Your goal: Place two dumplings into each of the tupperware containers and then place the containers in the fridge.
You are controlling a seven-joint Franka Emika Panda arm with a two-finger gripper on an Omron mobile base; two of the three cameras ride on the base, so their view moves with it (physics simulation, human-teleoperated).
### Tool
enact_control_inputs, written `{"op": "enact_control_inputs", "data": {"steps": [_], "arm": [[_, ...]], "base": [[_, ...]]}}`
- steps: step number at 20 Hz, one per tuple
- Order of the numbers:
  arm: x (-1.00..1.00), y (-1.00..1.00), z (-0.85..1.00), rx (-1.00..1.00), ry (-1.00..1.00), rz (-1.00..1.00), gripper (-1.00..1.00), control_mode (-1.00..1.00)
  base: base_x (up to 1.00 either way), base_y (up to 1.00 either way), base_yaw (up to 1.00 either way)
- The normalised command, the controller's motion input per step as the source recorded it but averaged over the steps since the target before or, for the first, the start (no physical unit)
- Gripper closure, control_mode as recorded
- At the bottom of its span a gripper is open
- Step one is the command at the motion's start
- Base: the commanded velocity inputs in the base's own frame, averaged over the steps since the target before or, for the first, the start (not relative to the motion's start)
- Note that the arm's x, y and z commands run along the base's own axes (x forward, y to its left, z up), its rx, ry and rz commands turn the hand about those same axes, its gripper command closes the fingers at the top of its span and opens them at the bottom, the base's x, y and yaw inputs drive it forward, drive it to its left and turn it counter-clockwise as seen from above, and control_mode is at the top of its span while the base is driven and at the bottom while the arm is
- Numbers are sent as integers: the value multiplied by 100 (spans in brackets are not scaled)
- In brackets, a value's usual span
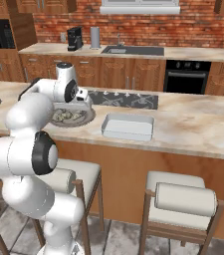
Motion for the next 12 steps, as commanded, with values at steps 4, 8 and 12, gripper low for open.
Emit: {"op": "enact_control_inputs", "data": {"steps": [4, 8, 12], "arm": [[83, 6, -32, 0, 14, 0, -100, -100], [77, 15, -39, 0, 12, 0, -100, -100], [44, 3, -27, 0, 11, 0, -100, -100]], "base": [[0, 0, 0], [0, 0, 0], [0, 0, 0]]}}
